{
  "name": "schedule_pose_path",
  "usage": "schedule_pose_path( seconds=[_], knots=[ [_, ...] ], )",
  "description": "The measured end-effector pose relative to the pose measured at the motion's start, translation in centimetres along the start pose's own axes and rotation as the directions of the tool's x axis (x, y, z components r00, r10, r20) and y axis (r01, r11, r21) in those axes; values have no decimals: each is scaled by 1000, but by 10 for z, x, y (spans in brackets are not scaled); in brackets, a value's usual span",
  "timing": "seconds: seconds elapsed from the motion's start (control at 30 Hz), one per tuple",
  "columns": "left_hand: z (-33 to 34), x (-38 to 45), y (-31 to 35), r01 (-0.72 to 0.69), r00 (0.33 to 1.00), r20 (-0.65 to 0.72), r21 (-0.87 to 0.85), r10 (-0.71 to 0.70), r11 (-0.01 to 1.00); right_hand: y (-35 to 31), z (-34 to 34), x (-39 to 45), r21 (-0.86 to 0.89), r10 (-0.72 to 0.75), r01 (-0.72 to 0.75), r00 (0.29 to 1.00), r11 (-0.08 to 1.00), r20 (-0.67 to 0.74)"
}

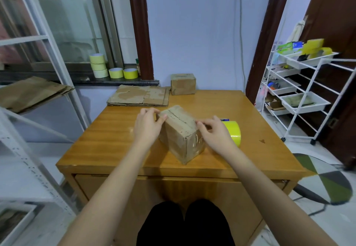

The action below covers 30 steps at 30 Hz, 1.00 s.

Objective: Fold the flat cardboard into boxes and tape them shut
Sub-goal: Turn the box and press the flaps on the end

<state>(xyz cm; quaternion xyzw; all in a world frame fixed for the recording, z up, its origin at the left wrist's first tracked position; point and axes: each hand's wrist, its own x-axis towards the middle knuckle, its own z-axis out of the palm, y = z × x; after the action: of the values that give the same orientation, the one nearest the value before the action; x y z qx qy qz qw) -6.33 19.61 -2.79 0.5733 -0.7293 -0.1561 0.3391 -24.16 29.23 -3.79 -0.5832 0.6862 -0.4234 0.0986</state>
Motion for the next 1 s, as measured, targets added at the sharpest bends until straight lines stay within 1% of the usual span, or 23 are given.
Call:
schedule_pose_path(
  seconds=[0.1,0.17,0.2,0.27,0.3,0.33,0.37,0.4,0.43,0.5,0.6,0.67,0.77,0.83,0.9,1.0],
  knots=[
    [-4,-6,11,-2,999,-51,-48,0,999,-1,-2,-5,-41,-21,22,1000,999,12],
    [-8,-20,18,-108,994,-35,-103,105,989,-1,1,-9,-67,-37,36,999,997,-7],
    [-9,-30,21,-181,983,16,-122,184,976,-1,3,-11,-81,-48,46,998,996,-29],
    [-6,-49,23,-302,933,166,-115,318,946,-2,9,-15,-94,-74,67,995,993,-73],
    [-3,-54,20,-343,907,230,-80,352,936,-2,11,-17,-98,-86,77,992,992,-89],
    [0,-56,17,-370,891,265,-48,369,928,-3,13,-19,-107,-95,84,990,991,-99],
    [3,-55,12,-379,884,274,-56,379,924,-5,14,-21,-120,-101,88,990,989,-103],
    [5,-52,8,-369,881,274,-115,387,922,-6,15,-22,-130,-105,91,989,987,-105],
    [6,-49,4,-346,876,275,-212,395,914,-7,14,-24,-134,-112,97,988,986,-108],
    [7,-42,-1,-286,858,305,-387,414,877,-5,13,-29,-128,-141,127,984,984,-109],
    [6,-35,-4,-245,826,340,-501,449,830,4,8,-37,-97,-192,187,980,977,-46],
    [6,-30,-4,-234,818,350,-523,457,820,8,3,-42,-72,-223,220,975,973,-23],
    [7,-22,-1,-227,807,383,-502,450,835,12,-7,-46,-143,-270,252,955,957,-121],
    [6,-19,1,-217,799,406,-493,443,843,14,-16,-46,-193,-246,205,945,959,-218],
    [6,-17,3,-218,791,418,-488,446,845,19,-26,-46,-211,-189,131,940,969,-284],
    [4,-13,5,-233,778,447,-447,442,863,34,-37,-46,-210,-64,-1,951,978,-301]
  ],
)
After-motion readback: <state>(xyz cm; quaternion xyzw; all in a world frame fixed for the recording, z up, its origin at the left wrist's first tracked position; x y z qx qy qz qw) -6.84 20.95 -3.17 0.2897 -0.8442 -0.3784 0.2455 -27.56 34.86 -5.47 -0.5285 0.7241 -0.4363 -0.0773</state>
